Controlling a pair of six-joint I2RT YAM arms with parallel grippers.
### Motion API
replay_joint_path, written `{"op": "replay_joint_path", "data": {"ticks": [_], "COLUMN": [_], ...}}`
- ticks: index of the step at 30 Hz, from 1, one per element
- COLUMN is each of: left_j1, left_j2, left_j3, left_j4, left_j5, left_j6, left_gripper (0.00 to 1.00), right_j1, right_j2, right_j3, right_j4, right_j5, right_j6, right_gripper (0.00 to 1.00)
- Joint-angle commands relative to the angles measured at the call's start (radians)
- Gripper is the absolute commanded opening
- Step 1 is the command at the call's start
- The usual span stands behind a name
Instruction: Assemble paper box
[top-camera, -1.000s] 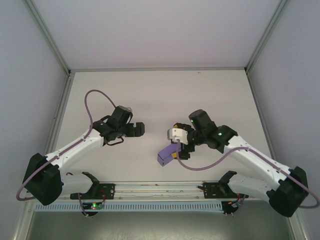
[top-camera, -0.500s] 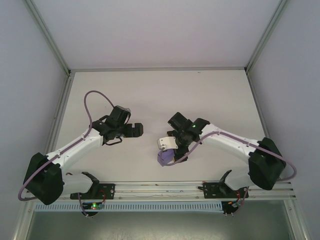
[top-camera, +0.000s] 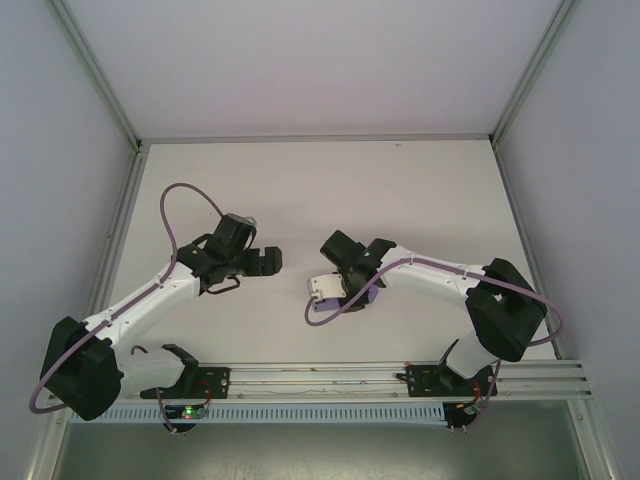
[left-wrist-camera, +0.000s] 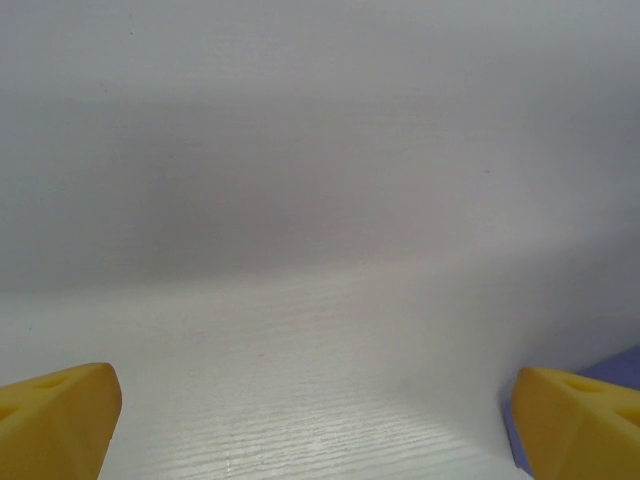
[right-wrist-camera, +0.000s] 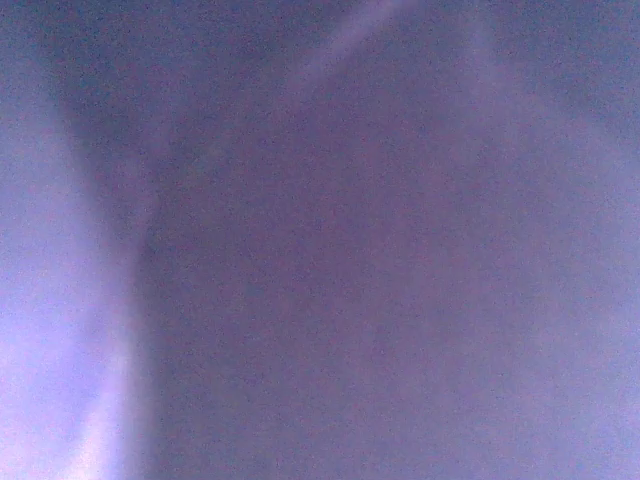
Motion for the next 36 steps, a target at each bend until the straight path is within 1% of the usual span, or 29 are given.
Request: {"op": "replay_joint_path", "data": {"ticks": [1,3,5,6,7,8,10,12,15,18,21,25,26,28,29,30,31,33,35,36], "left_j1": [0.015,0.015,0.014,0.015,0.015,0.014,0.015,0.015,0.015,0.014,0.015,0.014,0.014,0.014,0.015,0.014,0.015,0.016,0.015,0.013], "left_j2": [-0.041,-0.067,-0.096,-0.109,-0.123,-0.136,-0.152,-0.162,-0.175,-0.187,-0.202,-0.217,-0.223,-0.236,-0.243,-0.249,-0.256,-0.266,-0.268,-0.268], "left_j3": [-0.017,-0.022,-0.025,-0.03,-0.034,-0.038,-0.045,-0.048,-0.053,-0.066,-0.084,-0.094,-0.092,-0.092,-0.091,-0.091,-0.092,-0.093,-0.094,-0.095], "left_j4": [-0.051,-0.06,-0.064,-0.064,-0.063,-0.061,-0.059,-0.062,-0.065,-0.068,-0.061,-0.067,-0.071,-0.077,-0.081,-0.084,-0.087,-0.087,-0.087,-0.084], "left_j5": [-0.036,-0.044,-0.046,-0.048,-0.051,-0.053,-0.055,-0.05,-0.045,-0.048,-0.046,-0.048,-0.049,-0.049,-0.05,-0.051,-0.054,-0.055,-0.052,-0.049], "left_j6": [0.013,0.01,0.006,0.002,-0.003,-0.006,-0.013,-0.018,-0.025,-0.035,-0.045,-0.049,-0.049,-0.044,-0.042,-0.039,-0.039,-0.04,-0.04,-0.04], "left_gripper": [1.0,1.0,1.0,1.0,0.99,1.0,1.0,1.0,1.0,1.0,1.0,1.0,1.0,1.0,1.0,1.0,1.0,1.0,1.0,1.0], "right_j1": [0.013,0.017,0.021,0.021,0.023,0.025,0.024,0.024,0.025,0.035,0.052,0.08,0.084,0.092,0.095,0.099,0.102,0.105,0.104,0.105], "right_j2": [0.005,-0.015,-0.042,-0.055,-0.064,-0.064,-0.046,-0.014,0.061,0.144,0.213,0.248,0.248,0.247,0.241,0.232,0.221,0.184,0.142,0.123], "right_j3": [-0.005,-0.01,-0.022,-0.032,-0.048,-0.061,-0.087,-0.106,-0.126,-0.121,-0.097,-0.1,-0.1,-0.106,-0.108,-0.107,-0.101,-0.079,-0.066,-0.066], "right_j4": [0.039,0.084,0.166,0.217,0.299,0.378,0.527,0.64,0.775,0.862,0.868,0.845,0.834,0.807,0.789,0.754,0.715,0.57,0.462,0.435], "right_j5": [0.08,0.153,0.253,0.304,0.375,0.441,0.534,0.575,0.599,0.646,0.7,0.711,0.712,0.713,0.71,0.695,0.672,0.563,0.439,0.403], "right_j6": [0.055,0.092,0.134,0.145,0.164,0.175,0.185,0.165,0.105,0.05,0.039,0.076,0.088,0.108,0.117,0.131,0.151,0.199,0.221,0.23], "right_gripper": [0.45,0.41,0.41,0.43,0.44,0.44,0.45,0.46,0.48,0.49,0.5,0.59,0.64,0.81,0.87,0.96,0.98,0.98,0.98,0.98]}}
